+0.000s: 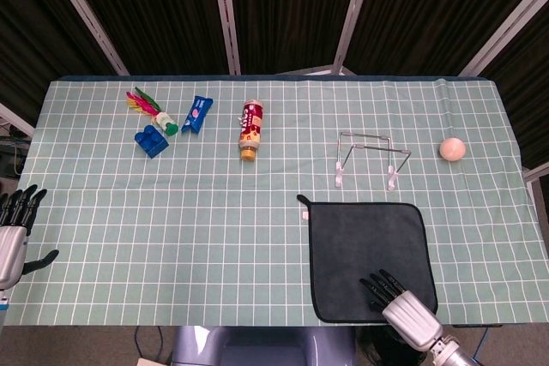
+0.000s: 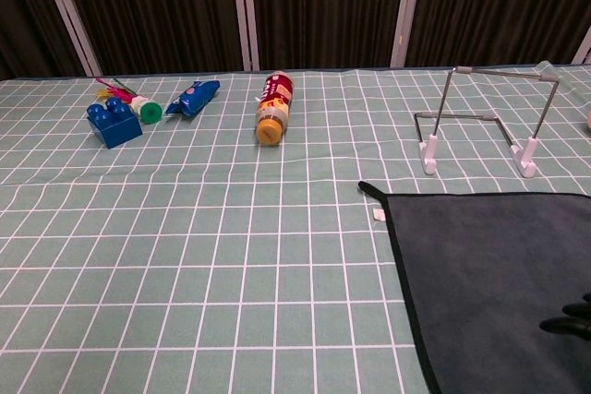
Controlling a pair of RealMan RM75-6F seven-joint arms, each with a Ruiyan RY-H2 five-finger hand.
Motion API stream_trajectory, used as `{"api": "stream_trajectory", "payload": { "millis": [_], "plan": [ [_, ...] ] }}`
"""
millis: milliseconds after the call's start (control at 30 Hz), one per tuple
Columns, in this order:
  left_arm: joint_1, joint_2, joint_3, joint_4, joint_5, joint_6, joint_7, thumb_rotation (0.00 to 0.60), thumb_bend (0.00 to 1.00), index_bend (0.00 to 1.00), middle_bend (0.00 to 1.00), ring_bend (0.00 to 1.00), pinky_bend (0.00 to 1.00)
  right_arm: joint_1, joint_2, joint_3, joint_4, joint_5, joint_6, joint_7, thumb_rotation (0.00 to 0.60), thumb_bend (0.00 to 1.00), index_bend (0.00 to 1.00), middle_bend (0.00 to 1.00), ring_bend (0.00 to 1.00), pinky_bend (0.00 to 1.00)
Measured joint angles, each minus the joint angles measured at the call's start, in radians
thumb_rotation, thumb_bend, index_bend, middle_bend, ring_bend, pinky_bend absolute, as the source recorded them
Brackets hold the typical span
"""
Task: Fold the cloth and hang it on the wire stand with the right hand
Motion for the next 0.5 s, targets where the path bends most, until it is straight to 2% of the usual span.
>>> {"api": "stream_trajectory", "payload": {
  "millis": [500],
  "plan": [
    [-0.002,-0.002,0.0,0.002,-0.003,-0.005,0.004,0.6,0.0,0.0,0.0,0.0,0.0,-0.003,-0.02,0.006,0.032,0.011,0.009,-0.001,0.6,0.24,0.43,0.05,0.0,0.0]
  ]
}}
